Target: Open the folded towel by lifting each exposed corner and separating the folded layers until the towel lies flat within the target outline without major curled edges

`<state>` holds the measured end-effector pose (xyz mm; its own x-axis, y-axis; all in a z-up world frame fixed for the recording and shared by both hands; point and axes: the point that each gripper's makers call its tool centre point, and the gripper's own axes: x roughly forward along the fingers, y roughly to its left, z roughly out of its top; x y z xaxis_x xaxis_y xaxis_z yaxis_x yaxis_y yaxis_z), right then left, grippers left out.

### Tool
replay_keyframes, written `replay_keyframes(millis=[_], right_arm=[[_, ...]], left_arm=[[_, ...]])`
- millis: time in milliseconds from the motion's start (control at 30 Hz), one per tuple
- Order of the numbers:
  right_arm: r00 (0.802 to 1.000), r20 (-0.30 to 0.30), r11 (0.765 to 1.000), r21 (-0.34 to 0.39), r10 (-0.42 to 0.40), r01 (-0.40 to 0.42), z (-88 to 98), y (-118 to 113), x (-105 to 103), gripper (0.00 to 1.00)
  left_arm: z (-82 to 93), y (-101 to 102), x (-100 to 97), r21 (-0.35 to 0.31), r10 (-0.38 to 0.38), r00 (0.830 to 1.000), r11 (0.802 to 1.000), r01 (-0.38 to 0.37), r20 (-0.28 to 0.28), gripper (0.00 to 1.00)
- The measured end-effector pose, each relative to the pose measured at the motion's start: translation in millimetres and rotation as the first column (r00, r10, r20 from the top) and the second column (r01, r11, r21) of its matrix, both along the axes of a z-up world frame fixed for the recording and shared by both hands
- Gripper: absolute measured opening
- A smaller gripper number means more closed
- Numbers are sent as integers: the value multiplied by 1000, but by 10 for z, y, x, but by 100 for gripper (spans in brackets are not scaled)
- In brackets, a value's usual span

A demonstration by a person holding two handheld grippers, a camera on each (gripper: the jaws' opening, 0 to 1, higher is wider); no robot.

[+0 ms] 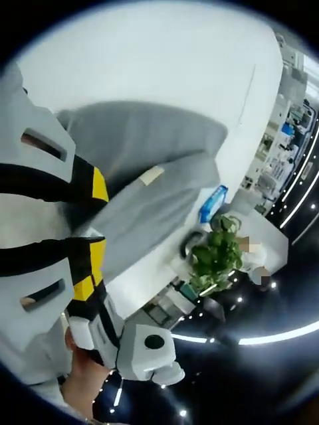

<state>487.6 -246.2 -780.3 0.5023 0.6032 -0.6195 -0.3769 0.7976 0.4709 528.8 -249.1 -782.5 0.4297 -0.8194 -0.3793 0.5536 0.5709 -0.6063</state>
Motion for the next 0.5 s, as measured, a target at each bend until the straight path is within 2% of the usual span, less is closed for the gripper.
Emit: replay_keyframes(millis=[233,367,400,433,500], right_arm=[[1000,18,1000,8,25,-25,46,63,-40,0],[999,20,999,0,40,-40,42,81,-65,0],[999,21,999,-2,41,-41,40,77,-67,0],[999,25,999,-5,44,-44,37,67,-65,0],[999,32,999,2,36,-36,50,44,-59,0]], left_arm=[[-16,0,-16,-6,1,1000,1000,-1,-26,14],[-6,0,-28,2,-5,1000,1000,5,-19,5],[-6,1,-37,0,-5,999,1000,5,-34,2],[-9,-4,-54,-7,-5,998,1000,5,-63,1],[-11,3,-41,-4,0,999,1000,0,-54,1]])
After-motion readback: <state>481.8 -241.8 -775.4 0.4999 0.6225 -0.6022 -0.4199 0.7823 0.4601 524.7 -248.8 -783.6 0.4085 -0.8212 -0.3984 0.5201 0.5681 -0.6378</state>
